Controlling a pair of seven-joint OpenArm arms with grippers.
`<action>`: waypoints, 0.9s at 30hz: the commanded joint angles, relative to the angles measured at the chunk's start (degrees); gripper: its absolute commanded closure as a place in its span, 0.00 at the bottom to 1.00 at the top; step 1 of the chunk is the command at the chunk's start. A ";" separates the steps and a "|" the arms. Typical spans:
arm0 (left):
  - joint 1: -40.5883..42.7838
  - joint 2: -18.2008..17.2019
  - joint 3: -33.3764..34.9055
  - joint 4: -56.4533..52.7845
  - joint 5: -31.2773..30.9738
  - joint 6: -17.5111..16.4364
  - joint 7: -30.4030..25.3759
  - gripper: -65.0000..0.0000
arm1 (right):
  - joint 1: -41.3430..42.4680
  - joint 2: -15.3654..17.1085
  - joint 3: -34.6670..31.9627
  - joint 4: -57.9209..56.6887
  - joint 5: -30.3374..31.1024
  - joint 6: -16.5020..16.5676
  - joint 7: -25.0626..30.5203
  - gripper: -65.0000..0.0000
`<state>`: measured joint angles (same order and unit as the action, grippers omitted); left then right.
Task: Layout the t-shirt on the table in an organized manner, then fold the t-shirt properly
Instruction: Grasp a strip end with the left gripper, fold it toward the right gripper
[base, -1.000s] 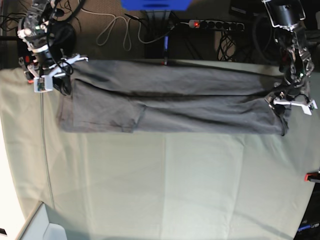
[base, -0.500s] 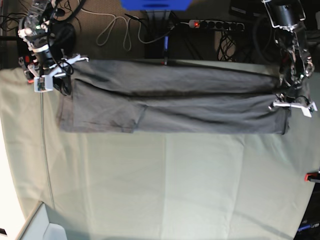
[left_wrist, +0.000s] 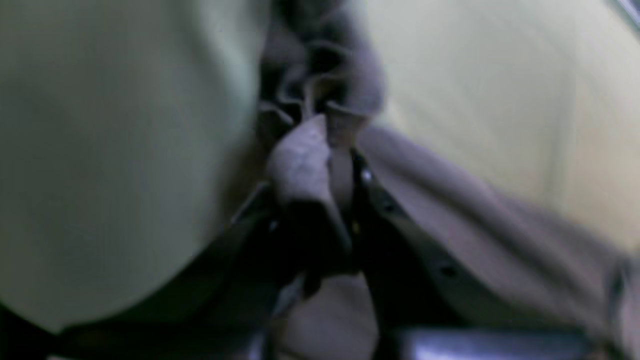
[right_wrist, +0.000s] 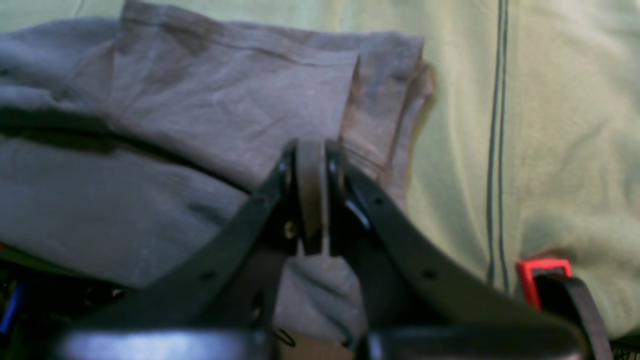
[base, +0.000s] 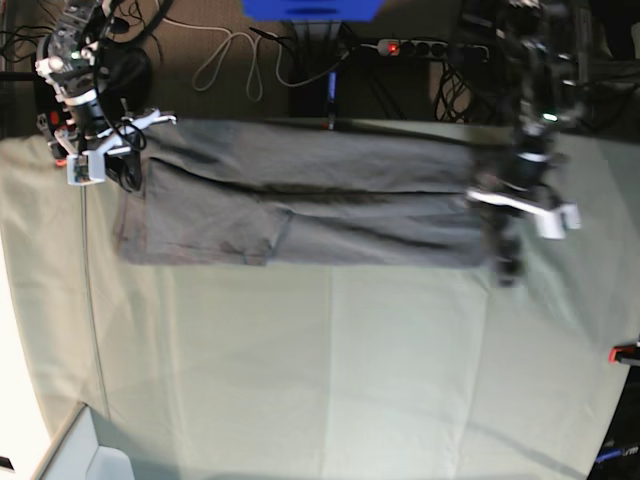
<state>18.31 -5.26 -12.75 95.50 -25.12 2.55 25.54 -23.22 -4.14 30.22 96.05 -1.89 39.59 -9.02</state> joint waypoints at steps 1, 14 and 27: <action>-0.24 -0.24 2.69 1.42 -0.50 -0.48 -1.23 1.00 | 0.06 0.41 0.24 0.87 0.79 0.41 1.50 0.95; -8.33 -0.24 31.96 -7.37 -0.50 -0.30 -1.32 1.00 | -0.21 0.58 0.24 0.87 0.79 0.41 1.50 0.95; -12.37 -0.15 38.12 -11.94 -1.03 -0.30 -1.23 0.68 | -0.29 1.72 0.33 0.87 0.79 0.41 1.41 0.95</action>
<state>6.26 -5.85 25.23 82.21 -25.76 2.81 25.50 -23.40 -2.85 30.41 96.01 -1.89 39.59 -9.15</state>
